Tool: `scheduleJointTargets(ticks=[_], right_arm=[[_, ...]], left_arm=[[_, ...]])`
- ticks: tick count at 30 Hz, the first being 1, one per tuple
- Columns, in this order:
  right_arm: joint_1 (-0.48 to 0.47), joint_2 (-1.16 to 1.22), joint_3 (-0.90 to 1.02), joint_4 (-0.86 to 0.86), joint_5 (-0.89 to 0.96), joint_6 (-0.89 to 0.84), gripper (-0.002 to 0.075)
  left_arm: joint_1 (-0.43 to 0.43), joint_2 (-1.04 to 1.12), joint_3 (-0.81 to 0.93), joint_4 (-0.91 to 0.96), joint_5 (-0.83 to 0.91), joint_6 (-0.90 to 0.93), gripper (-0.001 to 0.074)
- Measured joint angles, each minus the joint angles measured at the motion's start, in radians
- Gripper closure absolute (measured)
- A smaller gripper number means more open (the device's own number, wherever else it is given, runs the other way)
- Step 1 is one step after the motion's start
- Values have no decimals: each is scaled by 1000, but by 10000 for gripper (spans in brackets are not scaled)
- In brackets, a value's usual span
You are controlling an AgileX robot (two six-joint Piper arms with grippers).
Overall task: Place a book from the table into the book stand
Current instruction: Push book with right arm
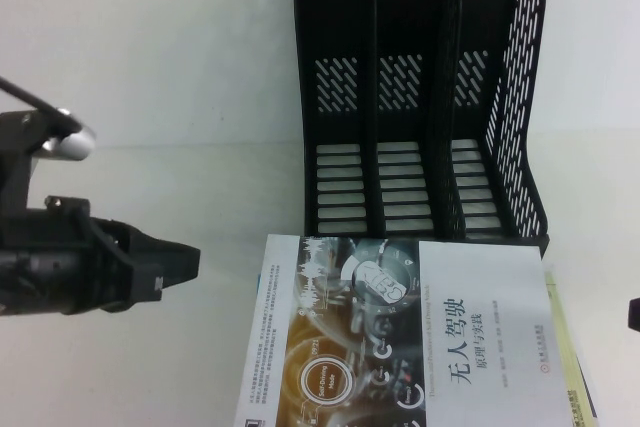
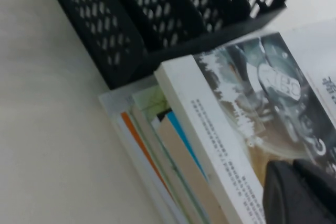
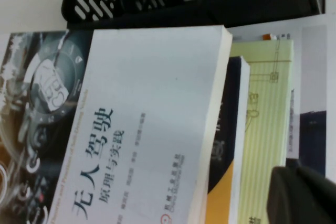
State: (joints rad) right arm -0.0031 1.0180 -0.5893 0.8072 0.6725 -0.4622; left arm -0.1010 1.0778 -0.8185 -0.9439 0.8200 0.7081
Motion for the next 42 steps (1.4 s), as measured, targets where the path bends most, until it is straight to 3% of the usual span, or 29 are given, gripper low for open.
scheduleJointTargets(ticks=[3, 8, 13, 19, 24, 31, 33, 36, 42], right_arm=[[0, 17, 0, 18, 29, -61, 731], [20, 39, 0, 57, 55, -107, 731], [92, 80, 0, 79, 30, -130, 731], [132, 180, 0, 163, 14, -181, 731], [132, 245, -2, 277, 25, -262, 731], [132, 322, -14, 355, 59, -301, 729], [132, 337, -19, 369, 70, -308, 729], [132, 348, -20, 393, 79, -326, 729], [132, 354, -20, 410, 87, -352, 729]], left_arm=[[38, 83, -42, -38, 103, 54, 738], [183, 192, -49, -205, 265, 168, 738], [285, 221, -57, -279, 312, 215, 738], [292, 221, -57, -189, 332, 220, 738], [292, 221, -57, -115, 231, 77, 738], [293, 257, -17, -113, 187, 28, 731], [293, 280, -16, -116, 189, 17, 704], [293, 327, -16, -141, 215, -4, 601], [293, 431, -16, -227, 321, -8, 255]])
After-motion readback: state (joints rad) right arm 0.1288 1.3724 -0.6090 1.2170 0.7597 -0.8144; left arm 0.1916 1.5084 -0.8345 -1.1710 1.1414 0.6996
